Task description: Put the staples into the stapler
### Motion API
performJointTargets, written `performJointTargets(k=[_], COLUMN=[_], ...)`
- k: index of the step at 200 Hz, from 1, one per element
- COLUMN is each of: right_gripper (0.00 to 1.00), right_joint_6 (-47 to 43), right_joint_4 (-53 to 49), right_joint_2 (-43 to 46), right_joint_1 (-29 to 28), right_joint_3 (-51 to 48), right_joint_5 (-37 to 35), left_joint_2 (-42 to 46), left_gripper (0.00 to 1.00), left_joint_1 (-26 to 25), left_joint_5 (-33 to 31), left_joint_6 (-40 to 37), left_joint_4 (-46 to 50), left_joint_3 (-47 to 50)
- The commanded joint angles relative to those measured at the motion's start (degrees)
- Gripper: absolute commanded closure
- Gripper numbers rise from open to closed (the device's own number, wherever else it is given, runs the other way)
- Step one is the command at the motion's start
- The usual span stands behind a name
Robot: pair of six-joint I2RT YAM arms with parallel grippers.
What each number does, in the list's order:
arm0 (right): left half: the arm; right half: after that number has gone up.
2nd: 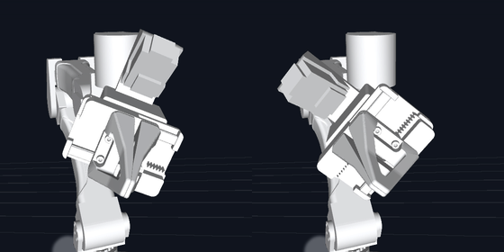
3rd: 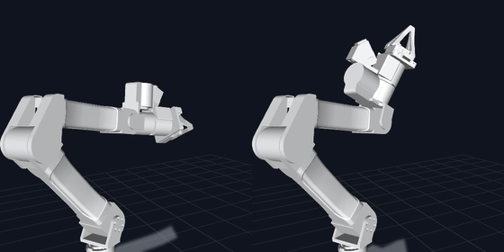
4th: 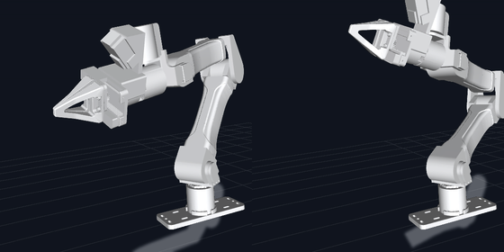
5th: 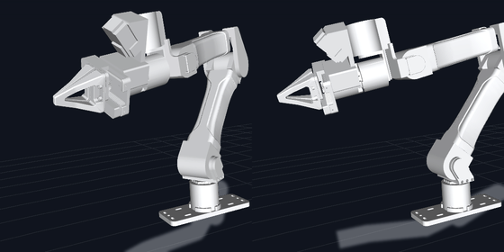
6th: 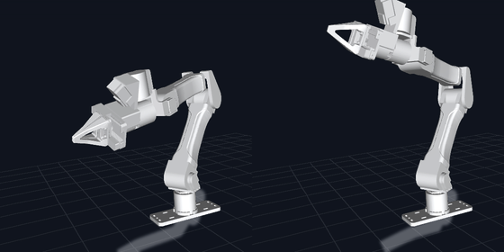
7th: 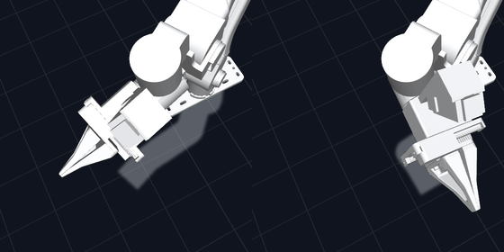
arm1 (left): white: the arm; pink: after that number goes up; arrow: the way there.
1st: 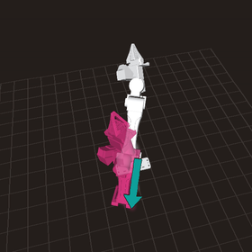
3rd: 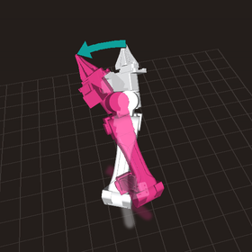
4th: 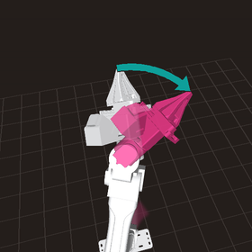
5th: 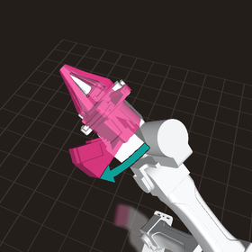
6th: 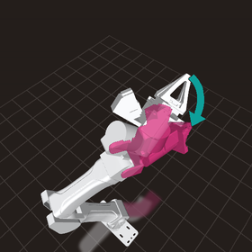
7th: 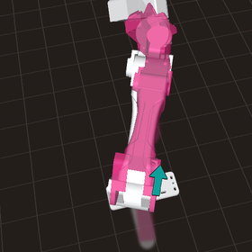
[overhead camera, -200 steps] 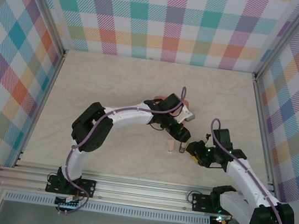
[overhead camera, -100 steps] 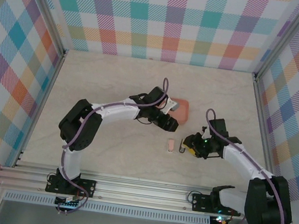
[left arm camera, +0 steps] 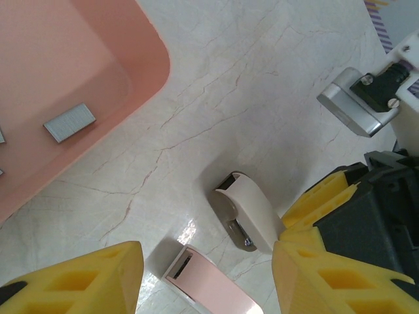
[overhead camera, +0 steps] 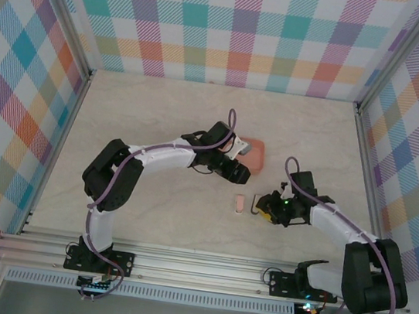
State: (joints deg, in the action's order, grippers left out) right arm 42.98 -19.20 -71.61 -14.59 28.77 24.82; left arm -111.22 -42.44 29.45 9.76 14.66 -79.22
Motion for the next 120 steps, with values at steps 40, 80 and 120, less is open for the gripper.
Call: performJointTargets(k=[40,80,120], right_gripper=[0.70,0.63,0.59], right_joint_6=[-0.45,-1.08,-2.27], right_joint_4=[-0.69,-4.06,-7.02], right_joint_2=[-3.33,3.40,7.92], right_joint_1=[0.26,0.33,0.26], right_joint_3=[-3.05,0.63,3.84], right_joint_5=[-2.24,-3.08,-4.40], left_joint_2=[1.68,3.30,7.37], left_gripper=[0.45,0.42,0.39], left_joint_1=[0.25,0.34,1.98], left_joint_5=[0.11,-1.37,-5.57], left_joint_6=[0.88,0.88,1.09], left_joint_4=[-0.87,-1.19,-1.51], left_joint_3=[0.65,0.41,1.50])
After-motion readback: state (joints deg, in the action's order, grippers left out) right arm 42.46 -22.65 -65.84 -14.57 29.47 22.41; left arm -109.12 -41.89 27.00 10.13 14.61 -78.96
